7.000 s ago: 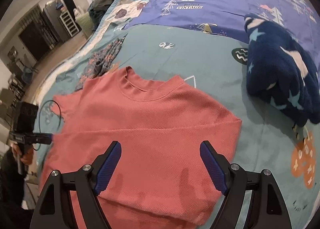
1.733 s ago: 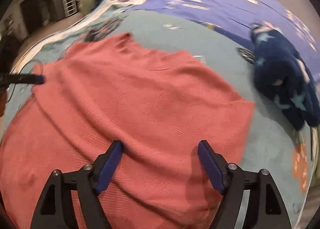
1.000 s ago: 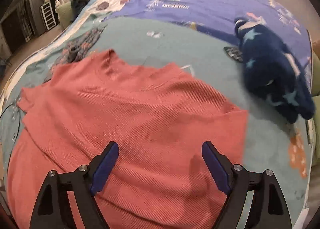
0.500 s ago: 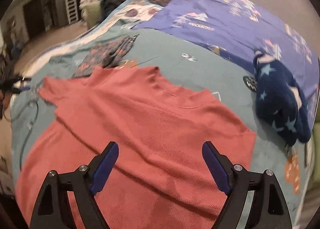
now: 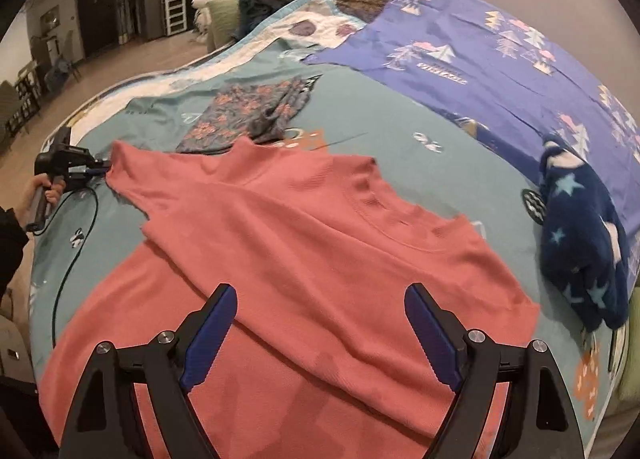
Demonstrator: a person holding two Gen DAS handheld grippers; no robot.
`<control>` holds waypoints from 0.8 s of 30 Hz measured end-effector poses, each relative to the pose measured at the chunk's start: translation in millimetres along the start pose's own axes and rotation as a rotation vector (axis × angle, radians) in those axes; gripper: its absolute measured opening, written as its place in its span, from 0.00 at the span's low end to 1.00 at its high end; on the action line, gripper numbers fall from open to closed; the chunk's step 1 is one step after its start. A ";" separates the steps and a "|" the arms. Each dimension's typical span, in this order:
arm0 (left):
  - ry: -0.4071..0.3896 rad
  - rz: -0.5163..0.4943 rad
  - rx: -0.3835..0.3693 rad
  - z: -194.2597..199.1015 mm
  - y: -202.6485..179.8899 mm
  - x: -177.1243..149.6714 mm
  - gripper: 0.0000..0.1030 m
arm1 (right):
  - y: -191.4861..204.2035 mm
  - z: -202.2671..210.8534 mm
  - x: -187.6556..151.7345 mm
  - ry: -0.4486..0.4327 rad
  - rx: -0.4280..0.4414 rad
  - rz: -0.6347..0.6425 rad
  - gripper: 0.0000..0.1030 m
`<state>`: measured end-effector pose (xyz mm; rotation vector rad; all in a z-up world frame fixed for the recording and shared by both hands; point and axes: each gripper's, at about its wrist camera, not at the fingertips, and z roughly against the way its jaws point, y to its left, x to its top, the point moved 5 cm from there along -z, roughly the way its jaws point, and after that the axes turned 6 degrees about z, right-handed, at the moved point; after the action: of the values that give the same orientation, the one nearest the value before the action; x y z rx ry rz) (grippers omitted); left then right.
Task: Fold small clothes
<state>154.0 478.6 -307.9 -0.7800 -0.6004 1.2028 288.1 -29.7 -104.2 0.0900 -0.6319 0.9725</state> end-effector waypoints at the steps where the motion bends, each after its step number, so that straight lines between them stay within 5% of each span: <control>1: -0.021 0.015 -0.005 4.0 1.9 -1.4 0.13 | 4.4 -2.0 4.6 0.001 0.000 0.015 0.85; 6: -0.025 -0.048 -0.049 9.9 -7.8 -14.9 0.55 | 43.2 -6.7 45.6 -0.039 0.035 0.111 0.85; 9: -0.011 -0.140 0.020 2.1 -20.3 -22.9 0.62 | 69.6 -20.0 76.9 -0.052 0.088 0.144 0.87; 11: -0.035 -0.113 0.032 -1.3 -17.0 -19.6 0.56 | 92.5 -38.0 100.0 -0.032 0.124 0.178 0.87; 13: -0.051 -0.064 0.052 -5.1 -7.9 -14.9 0.06 | 120.5 -58.2 125.7 -0.015 0.152 0.233 0.87; 17: -0.075 -0.062 -0.031 -7.2 6.1 -17.6 0.03 | 166.6 -94.9 179.4 -0.007 0.215 0.307 0.87; 20: -0.155 -0.160 -0.043 3.4 -0.4 -30.3 0.03 | 208.4 -133.3 223.9 0.041 0.443 0.301 0.87; 24: -0.188 -0.187 -0.107 9.0 -1.2 -45.3 0.03 | 263.2 -178.8 254.3 0.121 0.598 0.361 0.87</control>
<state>135.8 436.6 -301.7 -0.6873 -0.8795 1.0847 263.4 372.0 -167.2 0.4543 -0.2295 1.4845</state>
